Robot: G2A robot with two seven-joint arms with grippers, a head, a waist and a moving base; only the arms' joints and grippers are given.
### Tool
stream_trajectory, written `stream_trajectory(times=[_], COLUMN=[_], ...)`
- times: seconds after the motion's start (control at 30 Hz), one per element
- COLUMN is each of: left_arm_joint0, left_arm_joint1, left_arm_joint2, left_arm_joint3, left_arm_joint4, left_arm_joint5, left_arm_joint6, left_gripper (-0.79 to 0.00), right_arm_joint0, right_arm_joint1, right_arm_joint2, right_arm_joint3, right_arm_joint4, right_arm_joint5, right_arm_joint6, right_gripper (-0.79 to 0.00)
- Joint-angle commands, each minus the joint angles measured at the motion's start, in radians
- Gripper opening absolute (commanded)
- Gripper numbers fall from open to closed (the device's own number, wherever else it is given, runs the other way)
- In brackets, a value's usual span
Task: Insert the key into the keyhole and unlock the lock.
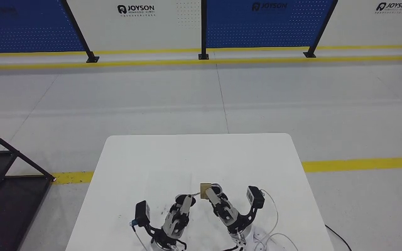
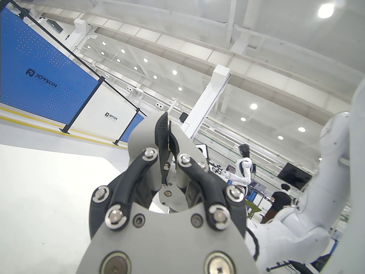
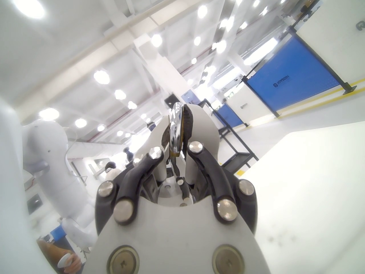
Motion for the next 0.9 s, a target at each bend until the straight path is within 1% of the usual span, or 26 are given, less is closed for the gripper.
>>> stream_trajectory(times=[0.0,0.57,0.87], left_arm_joint0=[-0.001,0.0,0.008], left_arm_joint1=[0.0,-0.001,0.003], left_arm_joint2=[0.0,-0.003,-0.019], left_arm_joint3=[0.0,-0.005,-0.013], left_arm_joint4=[-0.001,-0.001,0.001], left_arm_joint5=[0.002,0.0,-0.009], left_arm_joint6=[-0.002,0.0,-0.001], left_gripper=[-0.785,-0.785,-0.785], right_arm_joint0=[0.001,0.009,0.014], right_arm_joint1=[0.0,-0.003,-0.003], right_arm_joint2=[0.0,0.002,0.013], right_arm_joint3=[-0.001,-0.004,-0.005], right_arm_joint4=[0.0,0.011,0.026], right_arm_joint5=[0.0,0.001,0.0], right_arm_joint6=[0.005,0.047,0.076], right_gripper=[-0.785,-0.785,-0.785])
